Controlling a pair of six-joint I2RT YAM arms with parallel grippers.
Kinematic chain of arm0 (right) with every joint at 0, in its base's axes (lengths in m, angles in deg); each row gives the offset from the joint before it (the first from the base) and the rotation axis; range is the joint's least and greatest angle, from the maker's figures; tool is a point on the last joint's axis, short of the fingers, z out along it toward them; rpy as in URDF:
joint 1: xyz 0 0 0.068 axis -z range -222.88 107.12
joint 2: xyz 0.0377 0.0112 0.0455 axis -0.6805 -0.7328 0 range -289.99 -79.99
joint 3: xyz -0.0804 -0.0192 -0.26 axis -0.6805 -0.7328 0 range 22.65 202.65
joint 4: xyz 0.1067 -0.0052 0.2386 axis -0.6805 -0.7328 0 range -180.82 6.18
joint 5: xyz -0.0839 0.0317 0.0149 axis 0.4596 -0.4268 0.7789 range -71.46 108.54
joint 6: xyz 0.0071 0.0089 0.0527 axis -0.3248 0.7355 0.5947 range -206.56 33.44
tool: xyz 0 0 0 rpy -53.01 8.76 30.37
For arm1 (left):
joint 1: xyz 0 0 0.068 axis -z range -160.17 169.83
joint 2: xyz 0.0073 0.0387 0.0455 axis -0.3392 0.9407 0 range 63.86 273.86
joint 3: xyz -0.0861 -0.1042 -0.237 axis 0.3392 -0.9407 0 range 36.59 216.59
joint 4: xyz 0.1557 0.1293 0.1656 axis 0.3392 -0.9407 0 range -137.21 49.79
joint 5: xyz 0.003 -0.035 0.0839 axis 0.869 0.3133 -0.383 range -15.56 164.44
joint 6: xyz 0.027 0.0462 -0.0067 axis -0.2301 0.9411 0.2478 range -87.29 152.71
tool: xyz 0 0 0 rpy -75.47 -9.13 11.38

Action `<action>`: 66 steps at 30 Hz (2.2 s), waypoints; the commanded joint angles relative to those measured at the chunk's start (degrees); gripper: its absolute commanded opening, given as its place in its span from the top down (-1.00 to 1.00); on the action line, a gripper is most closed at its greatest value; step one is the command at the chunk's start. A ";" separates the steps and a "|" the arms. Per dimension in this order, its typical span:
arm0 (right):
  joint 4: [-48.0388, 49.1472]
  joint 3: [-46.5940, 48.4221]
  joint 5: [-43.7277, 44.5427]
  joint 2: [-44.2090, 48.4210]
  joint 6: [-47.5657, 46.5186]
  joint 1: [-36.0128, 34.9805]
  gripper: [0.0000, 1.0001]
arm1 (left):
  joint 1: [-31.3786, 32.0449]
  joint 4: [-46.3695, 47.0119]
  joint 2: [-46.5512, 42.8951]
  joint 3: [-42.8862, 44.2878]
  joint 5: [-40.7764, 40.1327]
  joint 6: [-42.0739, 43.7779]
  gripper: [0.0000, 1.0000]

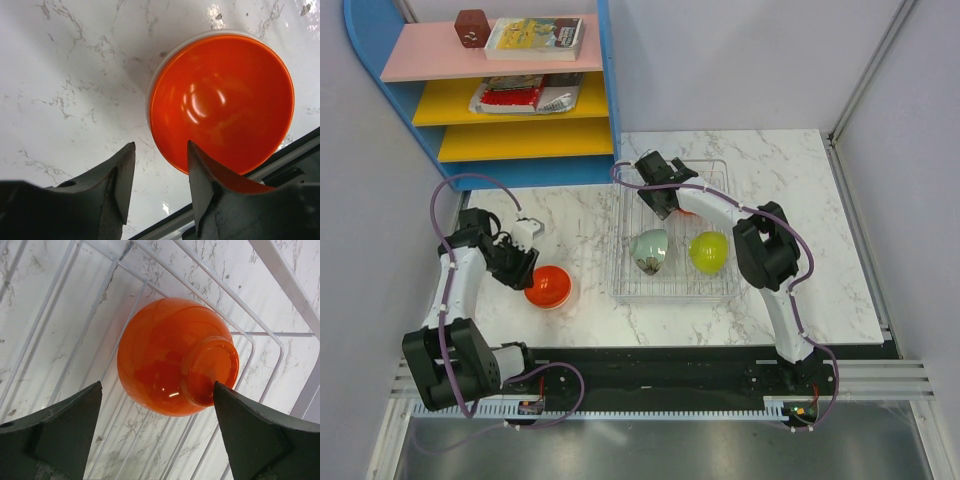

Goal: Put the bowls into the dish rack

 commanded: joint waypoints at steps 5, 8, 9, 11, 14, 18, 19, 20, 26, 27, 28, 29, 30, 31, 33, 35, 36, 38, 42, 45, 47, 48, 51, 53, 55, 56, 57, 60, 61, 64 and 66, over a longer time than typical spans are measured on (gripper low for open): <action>-1.18 0.94 -3.73 4.39 2.27 -0.01 -0.96 | -0.20 -0.86 1.83 -0.96 -0.57 -0.74 0.06; -1.10 0.86 -3.82 5.18 2.35 -0.01 -0.96 | -0.11 -0.77 2.36 -0.87 -0.66 -0.74 0.39; -1.18 0.86 -3.82 5.18 2.27 -0.01 -0.96 | -0.11 -0.77 2.27 -0.70 -0.49 -0.74 0.49; -1.18 0.94 -3.65 5.27 2.18 -0.01 -0.96 | -0.20 -0.77 2.01 -0.52 -0.57 -0.74 0.63; -1.18 1.12 -3.38 5.09 2.09 -0.01 -0.96 | -0.20 -0.86 1.92 0.09 -0.49 -0.74 0.82; -1.18 1.47 -3.21 4.74 1.91 -0.01 -0.96 | -0.11 -1.21 2.09 2.02 0.04 -1.00 0.96; -1.27 1.56 -3.47 4.65 1.83 -0.01 -0.96 | -0.11 -1.39 2.18 2.73 0.65 -1.09 0.96; -1.36 1.65 -3.73 4.74 1.83 -0.09 -0.96 | -0.20 -1.74 2.18 3.43 0.92 -1.26 0.96; -1.71 1.91 -3.47 4.39 1.56 0.08 -0.96 | -0.02 -5.16 3.58 11.95 7.33 -2.06 0.96; -1.62 1.82 -3.47 4.39 1.48 0.08 -0.96 | 0.06 -6.21 3.76 14.05 8.38 -2.23 0.96; -1.80 1.74 -3.64 4.39 1.56 0.17 -0.96 | 0.15 -6.66 4.02 14.94 10.48 -2.32 0.96; -1.80 1.56 -4.69 4.39 1.82 0.34 -0.96 | 0.33 -7.27 4.46 16.60 11.54 -2.32 0.96; -1.97 1.12 -5.31 4.48 2.00 0.52 -0.96 | 0.33 -7.54 4.73 17.32 13.73 -2.41 0.96; -2.06 0.95 -6.45 4.39 2.26 0.78 -0.96 | 0.41 -7.89 4.82 17.84 14.97 -2.32 0.96; -2.59 0.59 -9.61 4.04 3.14 1.31 -0.96 | 0.41 -7.89 4.73 19.16 19.00 -2.23 0.96; -3.03 0.50 -12.76 3.78 3.84 2.19 -0.96 | 0.33 -7.89 4.55 20.22 22.17 -2.32 0.96; -2.94 0.42 -14.09 3.51 4.02 2.54 -0.96 | 0.33 -7.81 4.47 20.66 24.97 -2.58 0.96; -3.29 0.59 -16.81 3.25 4.29 3.33 -0.96 | 0.41 -7.89 4.73 21.97 27.28 -3.11 0.96; -2.68 1.38 -14.83 3.77 4.99 3.51 -0.96 | 0.94 -7.89 5.34 23.65 31.58 -3.81 0.96; -1.45 1.82 -12.53 5.09 4.64 3.51 -0.96 | 1.56 -7.89 5.35 23.56 32.38 -3.81 0.96; -1.27 2.00 -12.35 5.53 4.38 3.51 -0.96 | 1.73 -7.81 5.08 22.95 32.56 -3.38 0.96; -1.10 1.82 -12.43 5.88 4.37 3.60 -0.96 | 1.73 -7.89 4.99 22.69 32.91 -3.20 0.96; -1.36 1.56 -12.88 4.75 4.81 3.60 -0.96 | 1.82 -7.89 4.29 21.98 33.70 -2.76 0.96; -1.80 1.47 -12.35 3.78 4.90 4.12 -0.96 | 1.82 -7.89 3.42 21.89 34.23 -2.67 0.96; -1.89 1.21 -12.61 2.72 5.43 5.52 -0.96 | 1.82 -7.89 2.54 21.98 35.11 -2.67 0.96; -1.97 0.77 -13.31 2.63 5.86 6.05 -0.96 | 1.82 -7.89 1.66 22.24 35.63 -2.58 0.96; -1.97 0.51 -13.58 2.63 6.04 6.58 -0.96 | 1.82 -7.81 1.31 22.42 35.90 -2.50 0.96; -1.97 -0.29 -14.72 3.51 6.83 8.78 -0.96 | 1.82 -7.89 0.51 23.65 37.12 -2.85 0.96; -1.89 -0.46 -14.98 3.77 6.92 9.74 -0.96 | 1.82 -7.89 0.51 24.09 37.48 -3.02 0.96; -1.89 -0.81 -14.90 4.65 6.57 10.54 -0.96 | 1.91 -7.89 1.30 25.67 39.24 -3.55 0.96; -1.80 -0.64 -15.33 5.18 6.48 10.37 -0.96 | 2.08 -7.81 2.09 27.16 40.73 -4.25 0.96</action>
